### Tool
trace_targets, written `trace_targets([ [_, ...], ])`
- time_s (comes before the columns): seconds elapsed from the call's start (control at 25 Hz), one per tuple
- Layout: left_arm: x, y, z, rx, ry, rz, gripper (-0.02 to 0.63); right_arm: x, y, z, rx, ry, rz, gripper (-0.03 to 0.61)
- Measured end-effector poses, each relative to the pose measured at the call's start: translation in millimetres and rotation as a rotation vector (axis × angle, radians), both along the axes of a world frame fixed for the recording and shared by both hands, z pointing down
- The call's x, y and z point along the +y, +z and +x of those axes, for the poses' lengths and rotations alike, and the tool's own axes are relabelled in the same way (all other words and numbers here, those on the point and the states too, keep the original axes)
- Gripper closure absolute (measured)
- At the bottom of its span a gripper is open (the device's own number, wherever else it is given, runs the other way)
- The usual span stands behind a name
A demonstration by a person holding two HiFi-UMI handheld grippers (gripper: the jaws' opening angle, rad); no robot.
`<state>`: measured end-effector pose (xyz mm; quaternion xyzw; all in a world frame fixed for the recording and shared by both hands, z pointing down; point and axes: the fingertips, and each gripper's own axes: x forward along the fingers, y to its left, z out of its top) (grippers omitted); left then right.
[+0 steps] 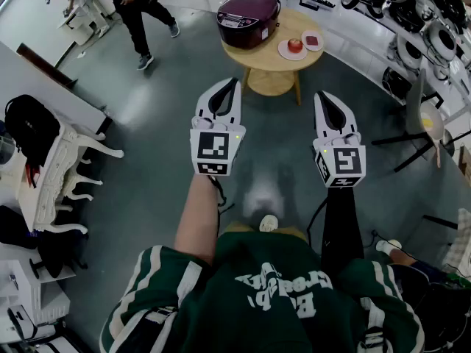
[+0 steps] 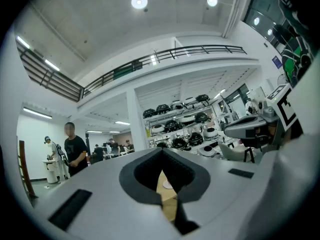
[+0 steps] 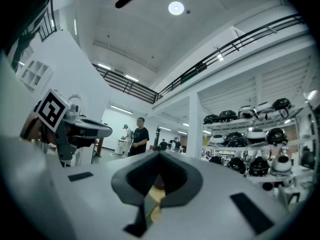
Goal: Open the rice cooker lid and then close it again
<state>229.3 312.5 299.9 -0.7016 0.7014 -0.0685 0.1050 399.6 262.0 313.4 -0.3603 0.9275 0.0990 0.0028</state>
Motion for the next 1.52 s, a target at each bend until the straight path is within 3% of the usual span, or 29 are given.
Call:
trace_targets([
  [0.2,11.4,-2.6,5.7,-0.002,0.013,0.013,0.617,10.9,1.5,-1.4,-0.003,-0.010,0.001,0.575],
  [0.4,18.8,0.7,3.3,0.015,0.011,-0.001,0.617,10.7,-1.4,6.4,-0.079,0.013,-0.028,0.575],
  [0.72,21.4,-0.3,-4.4,0.012,-0.007,-0.014,0.617,10.8,-2.8,-10.8,-0.070,-0.032,-0.022,0.575],
  [0.96,3.9,7.0,-28.4,0.040,-0.040,-0.019,0.617,-6.6,0.1,-39.6,-0.062,-0.087,-0.014,0.575],
  [1.52,-93.4,0.5,-120.0,0.044,-0.048,-0.011,0.617,-105.4,-11.0,-132.0,-0.054,-0.089,-0.006,0.575],
])
